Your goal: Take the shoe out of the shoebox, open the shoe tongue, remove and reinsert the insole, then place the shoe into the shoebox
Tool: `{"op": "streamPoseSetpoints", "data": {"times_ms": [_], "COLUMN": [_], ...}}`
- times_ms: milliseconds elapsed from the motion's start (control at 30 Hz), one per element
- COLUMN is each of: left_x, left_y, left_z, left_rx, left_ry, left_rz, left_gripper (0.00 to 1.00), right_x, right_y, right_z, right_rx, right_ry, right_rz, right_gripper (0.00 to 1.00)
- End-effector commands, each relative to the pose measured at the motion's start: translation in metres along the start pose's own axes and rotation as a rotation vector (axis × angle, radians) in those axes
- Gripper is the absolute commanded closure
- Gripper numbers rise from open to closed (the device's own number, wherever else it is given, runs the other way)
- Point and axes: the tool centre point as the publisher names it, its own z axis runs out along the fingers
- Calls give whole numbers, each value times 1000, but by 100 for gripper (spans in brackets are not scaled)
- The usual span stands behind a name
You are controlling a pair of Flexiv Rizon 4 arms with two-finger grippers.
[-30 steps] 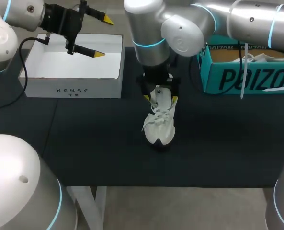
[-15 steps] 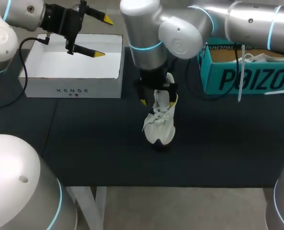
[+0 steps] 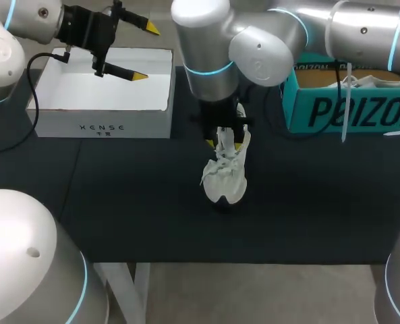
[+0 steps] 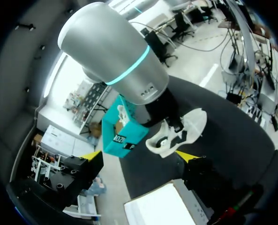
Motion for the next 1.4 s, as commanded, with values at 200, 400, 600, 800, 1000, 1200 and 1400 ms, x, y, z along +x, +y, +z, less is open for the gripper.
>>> {"op": "streamPoseSetpoints", "data": {"times_ms": [200, 400, 600, 800, 1000, 1200, 1400], "left_x": [0, 0, 0, 0, 0, 0, 0], "left_y": [0, 0, 0, 0, 0, 0, 0], "left_z": [0, 0, 0, 0, 0, 0, 0], "left_rx": [-2, -2, -2, -2, -2, -2, -2], "left_ry": [0, 0, 0, 0, 0, 0, 0], "left_rz": [0, 0, 0, 0, 0, 0, 0], "left_gripper": [0, 0, 0, 0, 0, 0, 0], "right_x": [7, 6, 3, -1, -5, -3, -3], "right_y": [23, 35, 33, 27, 21, 23, 36], "right_z": [26, 37, 20, 5, -5, -3, -7], "right_rx": [4, 25, -18, -44, -61, -66, -83], "right_ry": [-25, -48, -58, -44, -22, 5, -2], "right_rz": [-23, -31, -52, -51, -40, -41, -39], "right_gripper": [100, 100, 100, 53, 55, 100, 100]}}
